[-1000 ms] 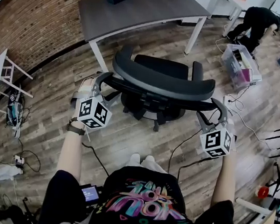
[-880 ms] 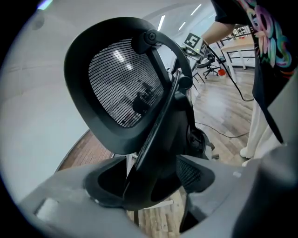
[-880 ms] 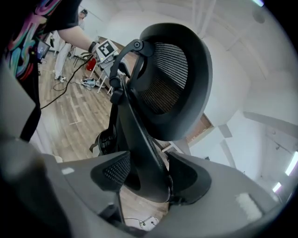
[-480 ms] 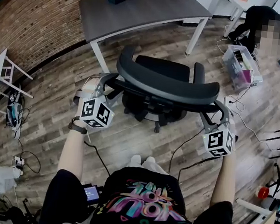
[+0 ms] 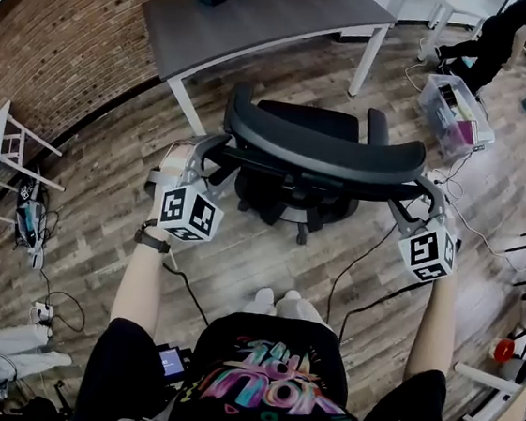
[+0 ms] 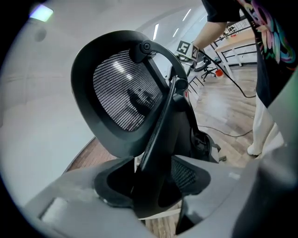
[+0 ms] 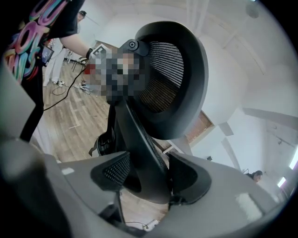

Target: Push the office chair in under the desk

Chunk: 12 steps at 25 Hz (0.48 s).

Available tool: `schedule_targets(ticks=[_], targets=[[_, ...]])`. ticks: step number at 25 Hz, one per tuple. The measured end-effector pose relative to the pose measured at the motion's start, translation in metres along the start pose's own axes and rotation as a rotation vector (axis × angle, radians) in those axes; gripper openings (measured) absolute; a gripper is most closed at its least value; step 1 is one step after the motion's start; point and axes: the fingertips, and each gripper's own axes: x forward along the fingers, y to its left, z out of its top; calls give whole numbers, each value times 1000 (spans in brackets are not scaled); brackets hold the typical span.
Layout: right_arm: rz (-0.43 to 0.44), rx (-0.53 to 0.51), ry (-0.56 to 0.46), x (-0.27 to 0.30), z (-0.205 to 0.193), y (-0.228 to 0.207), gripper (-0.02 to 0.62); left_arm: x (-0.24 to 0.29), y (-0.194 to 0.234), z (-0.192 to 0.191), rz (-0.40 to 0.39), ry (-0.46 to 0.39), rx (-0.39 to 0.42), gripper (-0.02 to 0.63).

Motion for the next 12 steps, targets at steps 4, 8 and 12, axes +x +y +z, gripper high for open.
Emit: schedule_targets(ticks=[4,8,12], targets=[[-7,9,1,6,0,-5,265,6,5,-1,1,-4,1,245],[2,11,-8,15,-7,-17,267,19,8,3,10,-1,-4,245],[15,0,-34,33,-16,-39,268,37,15,9,31,14,-9,245]])
